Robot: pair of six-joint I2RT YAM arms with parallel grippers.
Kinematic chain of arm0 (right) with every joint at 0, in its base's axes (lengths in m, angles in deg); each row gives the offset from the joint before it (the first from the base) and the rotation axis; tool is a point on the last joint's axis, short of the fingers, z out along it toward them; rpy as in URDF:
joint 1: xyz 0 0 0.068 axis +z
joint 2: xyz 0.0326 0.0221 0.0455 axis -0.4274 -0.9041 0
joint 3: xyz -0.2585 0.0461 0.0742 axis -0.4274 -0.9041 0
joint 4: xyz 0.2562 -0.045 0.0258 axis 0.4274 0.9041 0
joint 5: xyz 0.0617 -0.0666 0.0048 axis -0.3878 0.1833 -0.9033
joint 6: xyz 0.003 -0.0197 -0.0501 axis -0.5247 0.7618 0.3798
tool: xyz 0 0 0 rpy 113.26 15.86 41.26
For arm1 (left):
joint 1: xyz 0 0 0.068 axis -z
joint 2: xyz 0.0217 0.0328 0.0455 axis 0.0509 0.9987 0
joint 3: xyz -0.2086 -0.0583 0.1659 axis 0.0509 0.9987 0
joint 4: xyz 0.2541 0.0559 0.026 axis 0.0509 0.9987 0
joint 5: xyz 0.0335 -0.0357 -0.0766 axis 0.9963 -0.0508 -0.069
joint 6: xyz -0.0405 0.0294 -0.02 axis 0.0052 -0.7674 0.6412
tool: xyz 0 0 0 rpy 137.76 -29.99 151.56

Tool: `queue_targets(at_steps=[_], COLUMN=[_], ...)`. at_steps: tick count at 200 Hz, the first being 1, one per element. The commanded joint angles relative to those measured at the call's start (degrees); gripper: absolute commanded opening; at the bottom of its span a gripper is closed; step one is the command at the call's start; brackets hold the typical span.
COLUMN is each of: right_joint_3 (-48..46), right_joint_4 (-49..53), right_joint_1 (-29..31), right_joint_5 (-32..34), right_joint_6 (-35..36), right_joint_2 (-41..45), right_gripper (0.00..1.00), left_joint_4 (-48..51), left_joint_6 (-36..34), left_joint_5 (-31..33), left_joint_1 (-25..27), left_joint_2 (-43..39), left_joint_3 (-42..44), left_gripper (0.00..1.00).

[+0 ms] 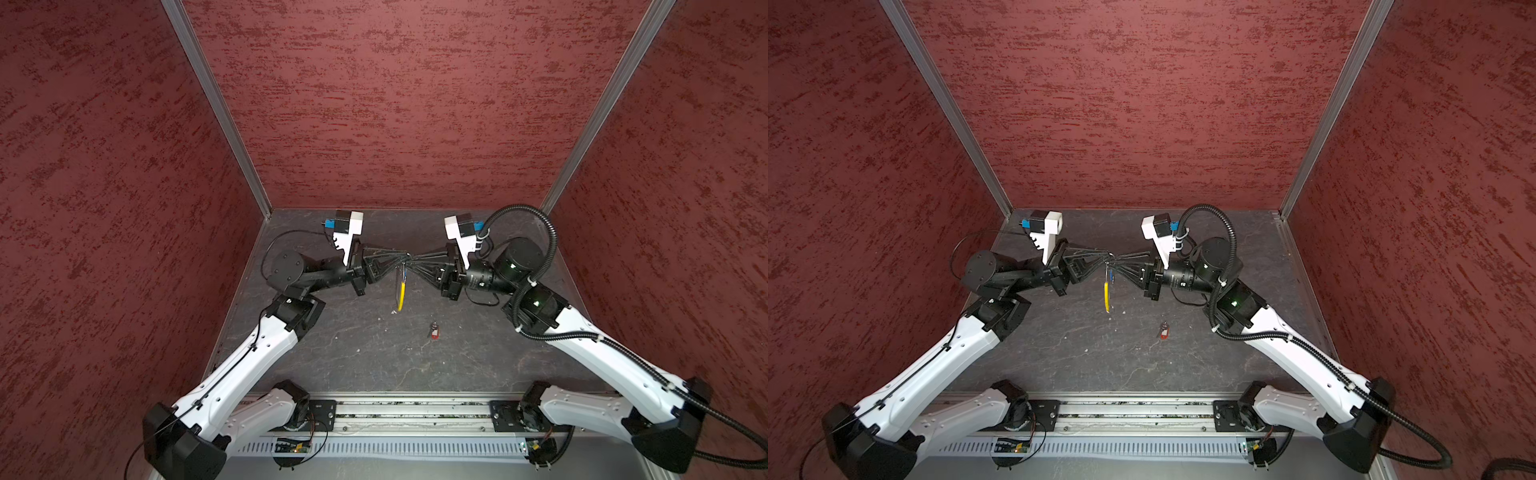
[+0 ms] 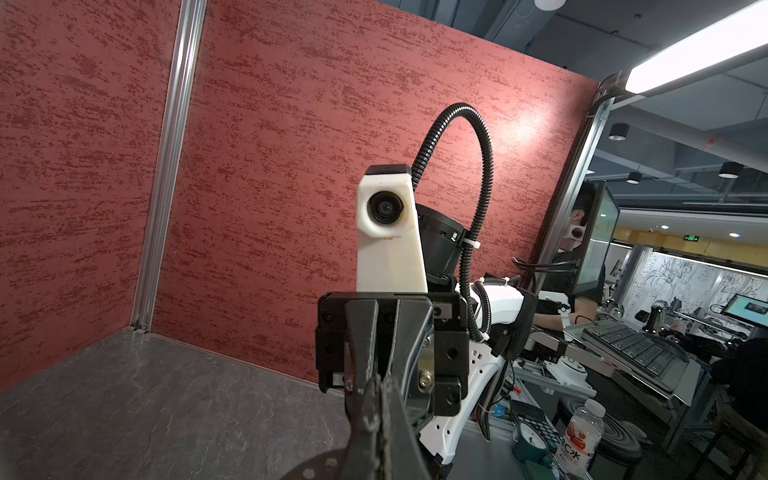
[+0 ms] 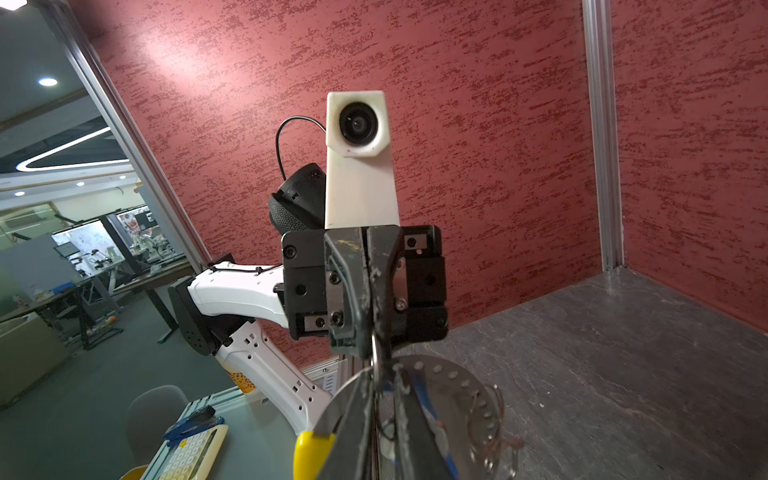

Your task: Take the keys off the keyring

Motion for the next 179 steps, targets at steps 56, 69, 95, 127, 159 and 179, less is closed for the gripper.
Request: queue_targets(at_steps=[56,69,95,127,159,179], right_joint_3=[0.9,1.0,0.8,0.1,-2.1,-2.4], right_joint_4=[-3.5,-3.3,-2.7,-1.9,-4.4,-4.5], right_joint_1=[-0.4,-0.4,-0.4,-0.4,-0.3,-0.3], right_joint_5=[-3.6,-3.6,-2.8,-1.0,1.1,2.0], right_joint_6=[-1.5,-1.4,-1.0,0.3,0.4,0.5], right_joint_2=[-1.1,-1.0,-0.6,0.5,2.5,2.9], right_gripper=[0.00,0.02,0.15,0.31,0.47,0.49], left_joint_4=[-1.4,-1.4,-1.4,-0.7,0.0,0.5], left_joint_6=[-0.1,-0.2,-0.4,-0.8,-1.4,-1.7], left_joint_5=[-0.3,-0.2,-0.2,0.1,0.3,0.3], left_joint_1=[0.4,0.4,0.4,0.4,0.4,0.4], left_joint_2=[-0.2,-0.2,-0.3,-0.5,-0.9,-0.9], left_joint_3=[0.2,0.2,0.3,0.2,0.1,-0.1], left_gripper=[0.00,0.00,0.00,0.00,0.00,0.00])
